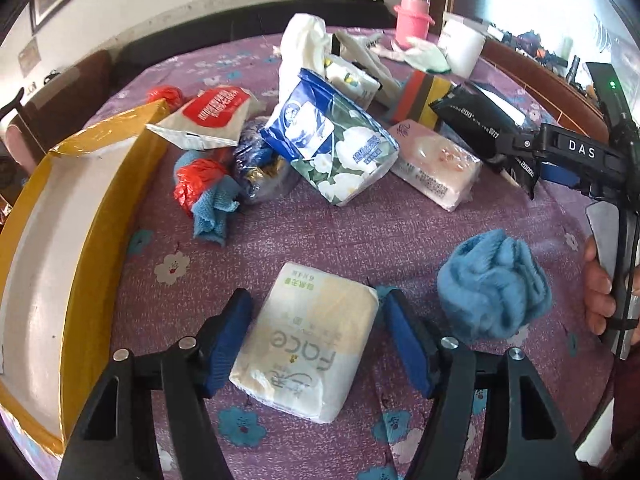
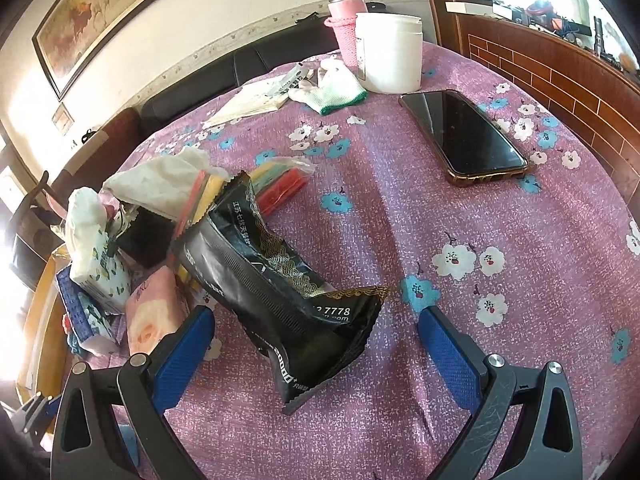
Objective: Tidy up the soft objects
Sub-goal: 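Grasp the white face-tissue pack with the left gripper while the right grasps the blue towel, then drop the tissue pack and blue towel into the yellow box lid with both grippers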
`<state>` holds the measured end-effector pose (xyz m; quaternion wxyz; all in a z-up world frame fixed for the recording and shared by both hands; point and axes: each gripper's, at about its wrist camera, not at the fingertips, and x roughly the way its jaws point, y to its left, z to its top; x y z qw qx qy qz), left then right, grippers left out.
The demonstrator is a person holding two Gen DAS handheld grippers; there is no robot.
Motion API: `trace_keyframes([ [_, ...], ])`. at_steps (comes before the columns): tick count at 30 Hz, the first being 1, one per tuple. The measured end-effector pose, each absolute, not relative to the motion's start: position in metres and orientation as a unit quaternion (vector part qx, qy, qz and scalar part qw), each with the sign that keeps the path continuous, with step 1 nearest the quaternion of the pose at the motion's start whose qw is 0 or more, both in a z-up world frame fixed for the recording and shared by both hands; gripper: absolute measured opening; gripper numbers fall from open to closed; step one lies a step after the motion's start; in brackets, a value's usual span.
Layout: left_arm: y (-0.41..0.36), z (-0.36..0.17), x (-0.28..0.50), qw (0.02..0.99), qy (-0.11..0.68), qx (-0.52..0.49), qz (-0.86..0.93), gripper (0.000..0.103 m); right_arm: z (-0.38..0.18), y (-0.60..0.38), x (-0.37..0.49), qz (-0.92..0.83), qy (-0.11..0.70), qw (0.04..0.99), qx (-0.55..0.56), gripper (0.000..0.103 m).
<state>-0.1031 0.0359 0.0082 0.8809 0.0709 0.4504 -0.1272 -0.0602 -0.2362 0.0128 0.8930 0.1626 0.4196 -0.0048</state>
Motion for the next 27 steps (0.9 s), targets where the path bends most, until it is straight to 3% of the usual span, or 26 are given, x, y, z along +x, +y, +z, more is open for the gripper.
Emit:
trace_keyframes([
  [2, 0.036, 0.008, -0.104, 0.881, 0.45, 0.069, -0.127, 0.068, 0.013, -0.237, -0.061, -0.005, 0.418, 0.893, 0.164, 0.103],
  [4, 0.036, 0.006, -0.106, 0.874, 0.458, 0.069, -0.147, 0.088, 0.013, -0.235, -0.06, -0.007, 0.427, 0.891, 0.153, 0.103],
  [5, 0.033, 0.005, -0.108, 0.869, 0.462, 0.079, -0.157, 0.092, 0.014, -0.234, -0.058, -0.006, 0.438, 0.887, 0.143, 0.101],
  [7, 0.025, 0.004, -0.115, 0.867, 0.459, 0.097, -0.169, 0.094, 0.022, -0.231, -0.067, 0.004, 0.447, 0.885, 0.132, 0.084],
  [8, 0.025, 0.004, -0.119, 0.867, 0.456, 0.1, -0.176, 0.092, 0.03, -0.227, -0.076, 0.019, 0.445, 0.887, 0.123, 0.08],
  [9, 0.028, 0.006, -0.123, 0.87, 0.449, 0.098, -0.179, 0.082, 0.041, -0.22, -0.089, 0.035, 0.437, 0.892, 0.109, 0.08],
  [10, 0.031, 0.008, -0.125, 0.873, 0.443, 0.095, -0.179, 0.056, 0.05, -0.21, -0.1, 0.052, 0.433, 0.895, 0.091, 0.08],
  [11, 0.034, 0.011, -0.125, 0.875, 0.44, 0.089, -0.18, 0.041, 0.053, -0.2, -0.108, 0.072, 0.437, 0.894, 0.074, 0.08],
  [16, 0.052, 0.015, -0.13, 0.874, 0.439, 0.042, -0.203, 0.042, 0.039, -0.139, -0.127, 0.155, 0.485, 0.861, 0.019, 0.08],
  [25, 0.099, 0.064, -0.161, 0.902, 0.386, -0.003, -0.191, 0.042, 0.033, -0.091, -0.125, 0.195, 0.484, 0.853, -0.016, 0.08],
  [27, 0.112, 0.074, -0.162, 0.908, 0.376, -0.014, -0.182, 0.042, 0.03, -0.085, -0.123, 0.2, 0.486, 0.85, -0.019, 0.074],
])
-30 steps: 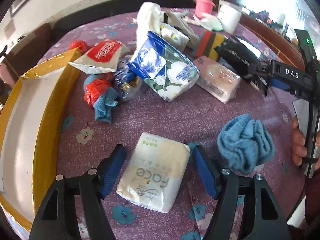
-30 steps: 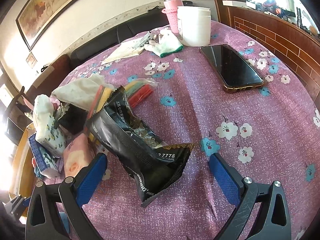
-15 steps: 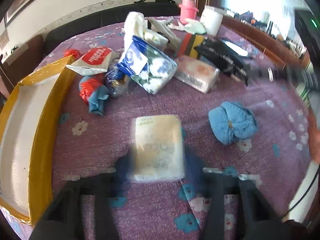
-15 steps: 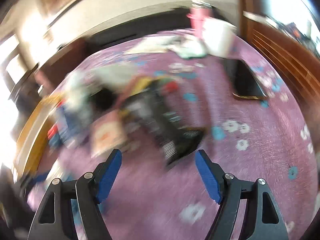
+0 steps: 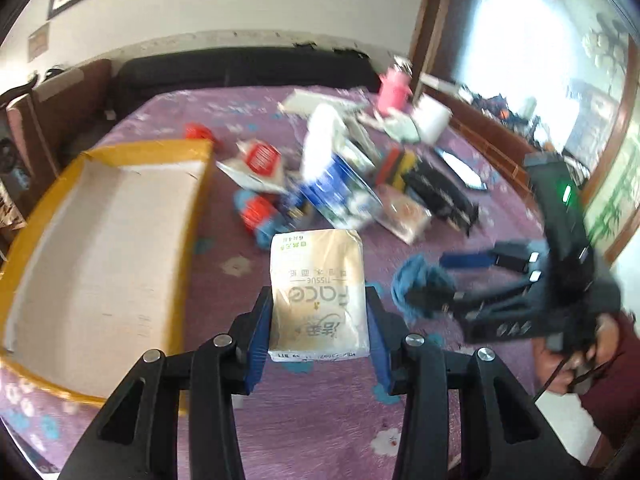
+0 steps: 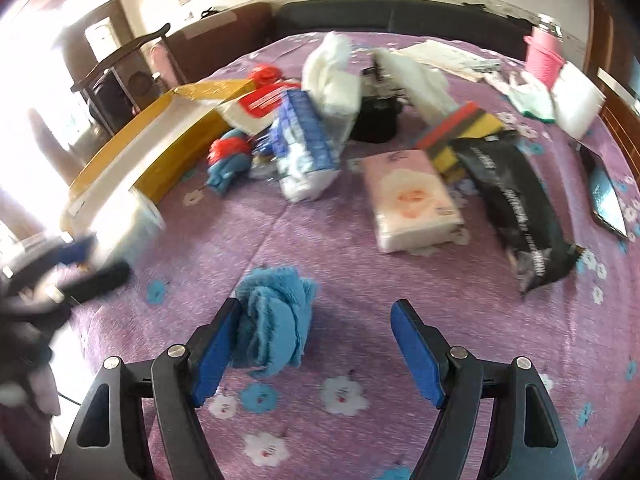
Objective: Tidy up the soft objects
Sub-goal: 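Drop the tissue pack and blue towel into the yellow box lid with both grippers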
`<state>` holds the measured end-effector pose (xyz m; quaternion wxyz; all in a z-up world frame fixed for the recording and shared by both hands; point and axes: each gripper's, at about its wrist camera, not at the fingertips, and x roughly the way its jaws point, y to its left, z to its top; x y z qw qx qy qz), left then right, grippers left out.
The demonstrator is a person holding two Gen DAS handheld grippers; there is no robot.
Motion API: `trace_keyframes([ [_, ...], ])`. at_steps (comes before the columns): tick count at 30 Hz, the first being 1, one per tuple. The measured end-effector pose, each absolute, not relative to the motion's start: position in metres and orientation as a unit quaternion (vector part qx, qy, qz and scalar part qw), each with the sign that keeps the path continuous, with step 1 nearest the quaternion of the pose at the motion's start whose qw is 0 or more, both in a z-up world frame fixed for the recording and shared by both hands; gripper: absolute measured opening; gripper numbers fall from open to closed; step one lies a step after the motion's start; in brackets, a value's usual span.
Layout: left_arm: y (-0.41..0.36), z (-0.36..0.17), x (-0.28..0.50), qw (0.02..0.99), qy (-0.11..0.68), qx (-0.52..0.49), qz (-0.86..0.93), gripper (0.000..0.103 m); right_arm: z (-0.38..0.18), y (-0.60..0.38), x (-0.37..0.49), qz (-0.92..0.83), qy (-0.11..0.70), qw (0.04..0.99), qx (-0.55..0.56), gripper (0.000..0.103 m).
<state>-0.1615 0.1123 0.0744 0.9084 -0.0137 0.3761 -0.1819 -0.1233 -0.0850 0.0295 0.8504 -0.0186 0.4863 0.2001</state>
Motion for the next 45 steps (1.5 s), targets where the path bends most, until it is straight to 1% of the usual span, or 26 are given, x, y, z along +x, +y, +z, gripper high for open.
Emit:
trace_keyframes([
  [1, 0.12, 0.08, -0.16, 0.911, 0.372, -0.021, -0.177, 0.042, 0.028, -0.081, -0.123, 0.205, 0.488, 0.848, -0.016, 0.07],
  [3, 0.135, 0.087, -0.158, 0.914, 0.368, -0.034, -0.169, 0.042, 0.026, -0.077, -0.119, 0.215, 0.489, 0.845, -0.006, 0.05],
  [4, 0.143, 0.09, -0.157, 0.915, 0.366, -0.041, -0.165, 0.042, 0.025, -0.073, -0.117, 0.221, 0.487, 0.845, -0.001, 0.045],
  [5, 0.151, 0.092, -0.155, 0.916, 0.365, -0.049, -0.159, 0.042, 0.026, -0.07, -0.117, 0.221, 0.485, 0.846, -0.001, 0.041],
  [9, 0.18, 0.097, -0.149, 0.919, 0.364, -0.066, -0.135, 0.042, 0.029, -0.062, -0.114, 0.226, 0.488, 0.843, -0.001, 0.036],
  [14, 0.209, 0.107, -0.122, 0.92, 0.372, -0.057, -0.112, 0.042, 0.068, -0.058, -0.102, 0.248, 0.467, 0.848, 0.025, 0.036],
  [18, 0.228, 0.107, -0.062, 0.911, 0.396, -0.06, -0.103, 0.042, 0.102, -0.022, -0.062, 0.286, 0.462, 0.838, 0.045, 0.036],
  [21, 0.242, 0.092, -0.012, 0.889, 0.433, -0.105, -0.111, 0.042, 0.114, 0.012, -0.028, 0.297, 0.462, 0.834, 0.054, 0.037],
  [24, 0.252, 0.077, 0.028, 0.881, 0.444, -0.13, -0.098, 0.043, 0.109, 0.051, 0.015, 0.306, 0.483, 0.816, 0.082, 0.037],
  [27, 0.259, 0.064, 0.052, 0.877, 0.447, -0.152, -0.087, 0.044, 0.097, 0.08, 0.04, 0.283, 0.49, 0.822, 0.062, 0.037],
  [29, 0.268, 0.054, 0.066, 0.874, 0.448, -0.173, -0.078, 0.047, 0.086, 0.094, 0.057, 0.266, 0.499, 0.823, 0.053, 0.037],
  [30, 0.271, 0.052, 0.068, 0.873, 0.447, -0.18, -0.076, 0.051, 0.078, 0.101, 0.066, 0.258, 0.504, 0.822, 0.052, 0.037],
  [31, 0.275, 0.049, 0.07, 0.872, 0.447, -0.188, -0.07, 0.056, 0.073, 0.104, 0.074, 0.255, 0.508, 0.822, 0.051, 0.038],
  [34, 0.284, 0.049, 0.066, 0.872, 0.442, -0.202, -0.057, 0.063, 0.062, 0.111, 0.09, 0.24, 0.516, 0.821, 0.045, 0.049],
  [37, 0.285, 0.051, 0.054, 0.876, 0.439, -0.194, -0.051, 0.069, 0.067, 0.101, 0.088, 0.228, 0.505, 0.831, 0.056, 0.057],
  [39, 0.282, 0.049, 0.041, 0.879, 0.436, -0.19, -0.041, 0.071, 0.074, 0.089, 0.08, 0.227, 0.493, 0.838, 0.061, 0.063],
  [41, 0.275, 0.042, 0.03, 0.874, 0.441, -0.196, -0.051, 0.071, 0.083, 0.075, 0.07, 0.218, 0.479, 0.848, 0.057, 0.067],
  [45, 0.257, 0.021, 0.016, 0.859, 0.477, -0.183, -0.046, 0.071, 0.099, 0.029, 0.039, 0.208, 0.46, 0.861, 0.064, 0.068],
])
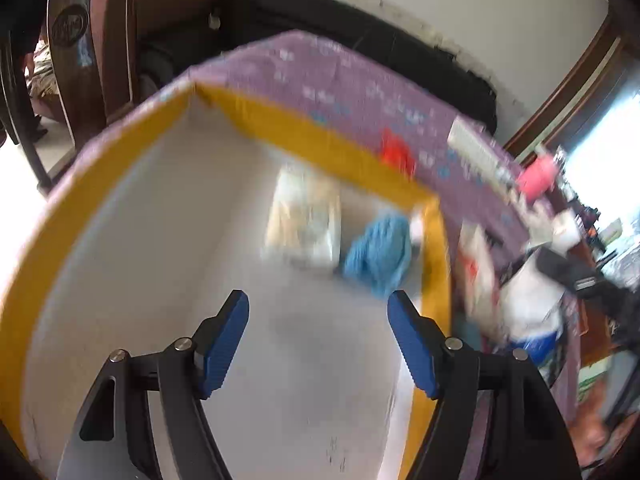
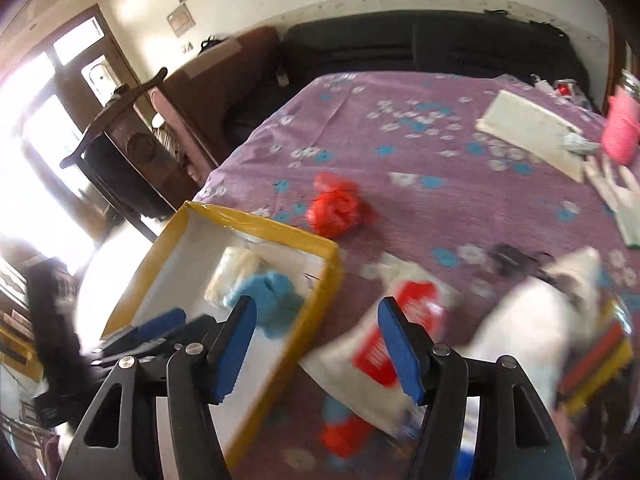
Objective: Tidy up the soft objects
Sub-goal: 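Drop the tissue pack and blue towel into the yellow box lid with both grippers, then grasp the red-printed wet-wipe pack with the left gripper while the right grasps the pink tissue pack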
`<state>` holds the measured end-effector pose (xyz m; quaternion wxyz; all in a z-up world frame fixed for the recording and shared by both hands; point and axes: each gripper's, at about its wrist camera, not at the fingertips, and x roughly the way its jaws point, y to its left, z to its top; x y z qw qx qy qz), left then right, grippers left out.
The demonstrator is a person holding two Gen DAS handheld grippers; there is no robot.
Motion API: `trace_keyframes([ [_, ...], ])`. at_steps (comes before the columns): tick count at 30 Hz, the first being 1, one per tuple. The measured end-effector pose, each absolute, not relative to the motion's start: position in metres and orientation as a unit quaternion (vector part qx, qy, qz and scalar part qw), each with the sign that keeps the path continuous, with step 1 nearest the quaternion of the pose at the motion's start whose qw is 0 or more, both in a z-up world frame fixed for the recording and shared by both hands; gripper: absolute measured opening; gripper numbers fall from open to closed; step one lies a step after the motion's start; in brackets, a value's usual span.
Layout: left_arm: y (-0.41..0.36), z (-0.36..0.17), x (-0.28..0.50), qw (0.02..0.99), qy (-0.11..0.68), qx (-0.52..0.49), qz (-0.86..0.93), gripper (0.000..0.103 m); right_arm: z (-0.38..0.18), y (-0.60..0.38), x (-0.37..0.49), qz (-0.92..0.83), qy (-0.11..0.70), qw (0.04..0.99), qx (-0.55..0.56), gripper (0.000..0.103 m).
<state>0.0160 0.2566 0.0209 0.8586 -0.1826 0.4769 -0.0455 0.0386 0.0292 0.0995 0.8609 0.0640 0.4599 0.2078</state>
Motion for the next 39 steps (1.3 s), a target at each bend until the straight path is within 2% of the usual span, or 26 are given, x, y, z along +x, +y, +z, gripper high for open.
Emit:
trace_keyframes([
  [6, 0.245, 0.022, -0.008, 0.86, 0.476, -0.176, -0.062, 0.071, 0.114, -0.046, -0.002, 0.179, 0.434, 0.879, 0.082, 0.07],
  [10, 0.241, 0.042, -0.017, 0.881, 0.44, -0.16, -0.063, 0.071, 0.122, -0.095, -0.032, 0.133, 0.392, 0.908, 0.068, 0.073],
  [11, 0.239, 0.053, -0.021, 0.89, 0.424, -0.157, -0.062, 0.071, 0.124, -0.104, -0.038, 0.114, 0.377, 0.917, 0.061, 0.076],
  [12, 0.233, 0.068, -0.026, 0.899, 0.405, -0.152, -0.069, 0.072, 0.125, -0.114, -0.046, 0.09, 0.357, 0.928, 0.054, 0.084],
  [13, 0.226, 0.078, -0.027, 0.904, 0.395, -0.145, -0.074, 0.078, 0.125, -0.124, -0.053, 0.066, 0.336, 0.938, 0.049, 0.09],
  [14, 0.219, 0.085, -0.028, 0.907, 0.391, -0.135, -0.076, 0.081, 0.122, -0.134, -0.058, 0.048, 0.318, 0.946, 0.048, 0.1],
  [15, 0.207, 0.094, -0.027, 0.911, 0.386, -0.12, -0.077, 0.084, 0.116, -0.145, -0.059, 0.034, 0.31, 0.949, 0.05, 0.102],
  [22, 0.138, 0.093, 0.003, 0.909, 0.404, -0.033, -0.1, 0.083, 0.076, -0.192, -0.05, -0.022, 0.317, 0.943, 0.102, 0.102],
  [27, 0.09, 0.073, 0.032, 0.893, 0.435, 0.063, -0.096, 0.068, 0.05, -0.217, -0.048, -0.035, 0.333, 0.932, 0.142, 0.102],
  [33, 0.063, 0.046, 0.062, 0.872, 0.467, 0.112, -0.096, 0.067, 0.051, -0.225, -0.05, -0.027, 0.327, 0.932, 0.155, 0.102],
  [35, 0.056, 0.038, 0.07, 0.864, 0.478, 0.125, -0.094, 0.059, 0.051, -0.225, -0.05, -0.023, 0.326, 0.932, 0.16, 0.102],
  [36, 0.054, 0.036, 0.071, 0.861, 0.483, 0.129, -0.093, 0.048, 0.051, -0.225, -0.051, -0.023, 0.326, 0.931, 0.159, 0.102],
  [39, 0.053, 0.038, 0.07, 0.866, 0.475, 0.13, -0.091, 0.043, 0.049, -0.226, -0.049, -0.023, 0.331, 0.93, 0.161, 0.102],
])
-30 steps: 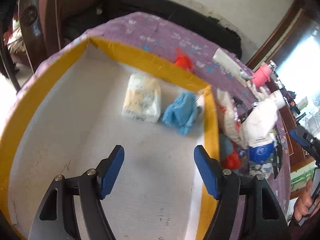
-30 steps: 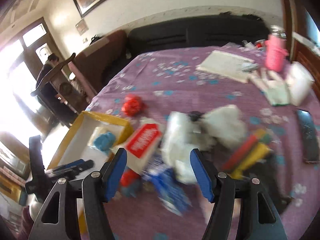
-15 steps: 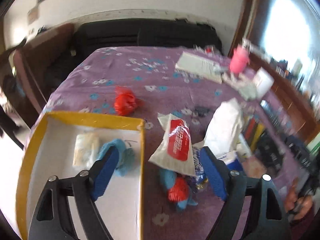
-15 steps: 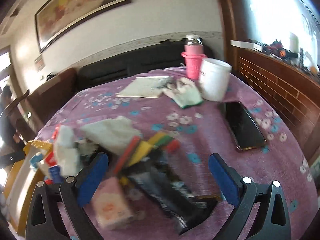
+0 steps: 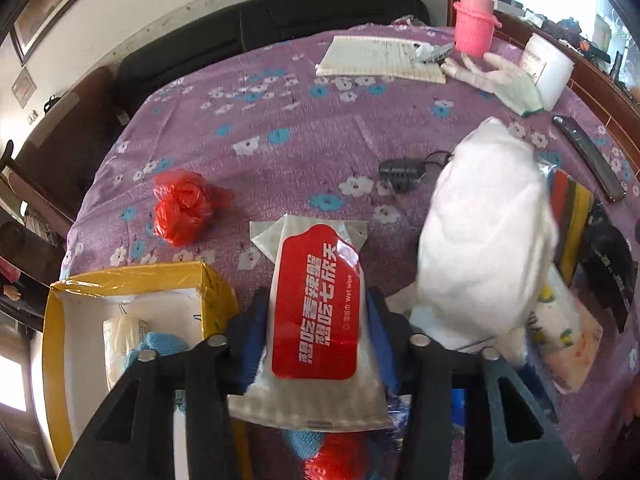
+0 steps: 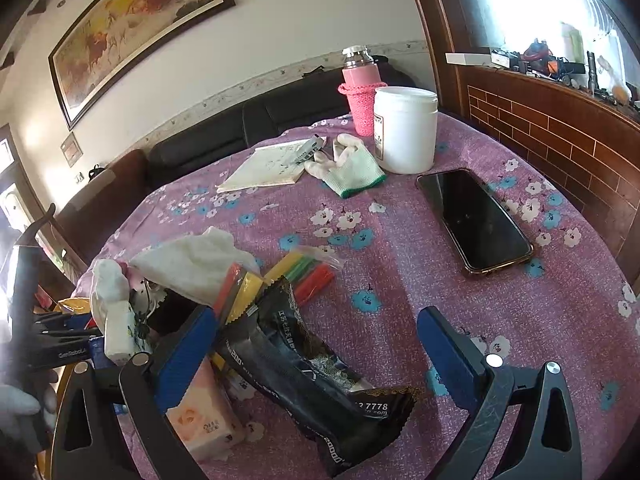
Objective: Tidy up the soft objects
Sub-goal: 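Grasp the red-printed wet-wipe pack with the left gripper while the right grasps the pink tissue pack, then place the wet-wipe pack and pink tissue pack into the box lid with both grippers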
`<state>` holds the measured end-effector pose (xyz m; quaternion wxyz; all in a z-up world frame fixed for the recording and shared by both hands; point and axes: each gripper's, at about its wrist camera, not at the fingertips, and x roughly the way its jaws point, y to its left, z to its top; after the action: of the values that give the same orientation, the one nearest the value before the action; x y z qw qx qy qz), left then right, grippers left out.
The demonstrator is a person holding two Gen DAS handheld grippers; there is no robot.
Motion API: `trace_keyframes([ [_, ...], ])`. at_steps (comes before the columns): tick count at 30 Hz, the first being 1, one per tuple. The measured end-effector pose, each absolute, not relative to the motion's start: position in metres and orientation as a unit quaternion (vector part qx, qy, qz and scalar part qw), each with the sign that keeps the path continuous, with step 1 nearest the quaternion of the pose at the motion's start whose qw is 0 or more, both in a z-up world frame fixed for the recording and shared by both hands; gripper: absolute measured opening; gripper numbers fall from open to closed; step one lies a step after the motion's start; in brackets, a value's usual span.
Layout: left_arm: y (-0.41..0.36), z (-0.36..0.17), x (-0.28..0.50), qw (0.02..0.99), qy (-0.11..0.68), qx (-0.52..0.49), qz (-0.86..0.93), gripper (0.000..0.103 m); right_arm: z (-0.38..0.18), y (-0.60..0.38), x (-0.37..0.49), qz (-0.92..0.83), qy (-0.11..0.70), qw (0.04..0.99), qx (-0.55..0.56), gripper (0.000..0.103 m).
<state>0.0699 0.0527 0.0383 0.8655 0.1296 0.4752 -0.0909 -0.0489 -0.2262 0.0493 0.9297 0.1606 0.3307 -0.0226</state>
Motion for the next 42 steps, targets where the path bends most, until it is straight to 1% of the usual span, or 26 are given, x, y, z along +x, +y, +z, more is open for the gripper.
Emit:
trace_keyframes([
  [7, 0.072, 0.084, 0.039, 0.902, 0.416, 0.075, -0.093, 0.043, 0.046, -0.231, -0.047, -0.031, 0.337, 0.927, 0.164, 0.102],
  [11, 0.085, 0.111, -0.012, 0.919, 0.376, 0.031, -0.117, 0.043, 0.046, -0.231, -0.047, -0.031, 0.337, 0.927, 0.16, 0.102],
  [16, 0.102, 0.114, -0.073, 0.926, 0.351, -0.029, -0.135, 0.043, 0.053, -0.22, -0.052, -0.003, 0.323, 0.935, 0.149, 0.102],
  [19, 0.116, 0.109, -0.091, 0.921, 0.354, -0.073, -0.143, 0.043, 0.059, -0.204, -0.058, 0.054, 0.343, 0.927, 0.145, 0.102],
  [23, 0.136, 0.102, -0.106, 0.919, 0.354, -0.098, -0.141, 0.044, 0.06, -0.162, -0.062, 0.151, 0.4, 0.9, 0.083, 0.102],
  [28, 0.166, 0.098, -0.122, 0.921, 0.345, -0.129, -0.127, 0.044, 0.04, -0.116, -0.052, 0.127, 0.438, 0.888, -0.06, 0.101],
  [29, 0.171, 0.097, -0.125, 0.921, 0.344, -0.132, -0.124, 0.044, 0.035, -0.11, -0.048, 0.119, 0.446, 0.884, -0.08, 0.096],
  [30, 0.177, 0.096, -0.129, 0.922, 0.343, -0.136, -0.119, 0.044, 0.027, -0.105, -0.042, 0.114, 0.458, 0.877, -0.096, 0.088],
  [31, 0.183, 0.095, -0.133, 0.922, 0.342, -0.14, -0.114, 0.044, 0.02, -0.102, -0.037, 0.114, 0.47, 0.87, -0.101, 0.083],
  [32, 0.189, 0.095, -0.136, 0.923, 0.341, -0.143, -0.109, 0.044, 0.017, -0.103, -0.034, 0.113, 0.478, 0.865, -0.101, 0.075],
  [33, 0.196, 0.095, -0.14, 0.924, 0.339, -0.147, -0.103, 0.044, 0.014, -0.103, -0.029, 0.113, 0.486, 0.861, -0.098, 0.065],
  [34, 0.203, 0.095, -0.143, 0.925, 0.336, -0.149, -0.097, 0.044, 0.013, -0.106, -0.028, 0.12, 0.488, 0.861, -0.083, 0.06],
  [36, 0.219, 0.096, -0.148, 0.926, 0.333, -0.158, -0.084, 0.044, 0.015, -0.109, -0.028, 0.114, 0.497, 0.858, -0.066, 0.058],
  [39, 0.244, 0.097, -0.146, 0.925, 0.34, -0.16, -0.061, 0.044, 0.028, -0.112, -0.043, 0.108, 0.491, 0.862, -0.066, 0.057],
  [42, 0.265, 0.097, -0.136, 0.923, 0.354, -0.145, -0.038, 0.044, 0.052, -0.117, -0.065, 0.108, 0.476, 0.87, -0.072, 0.057],
])
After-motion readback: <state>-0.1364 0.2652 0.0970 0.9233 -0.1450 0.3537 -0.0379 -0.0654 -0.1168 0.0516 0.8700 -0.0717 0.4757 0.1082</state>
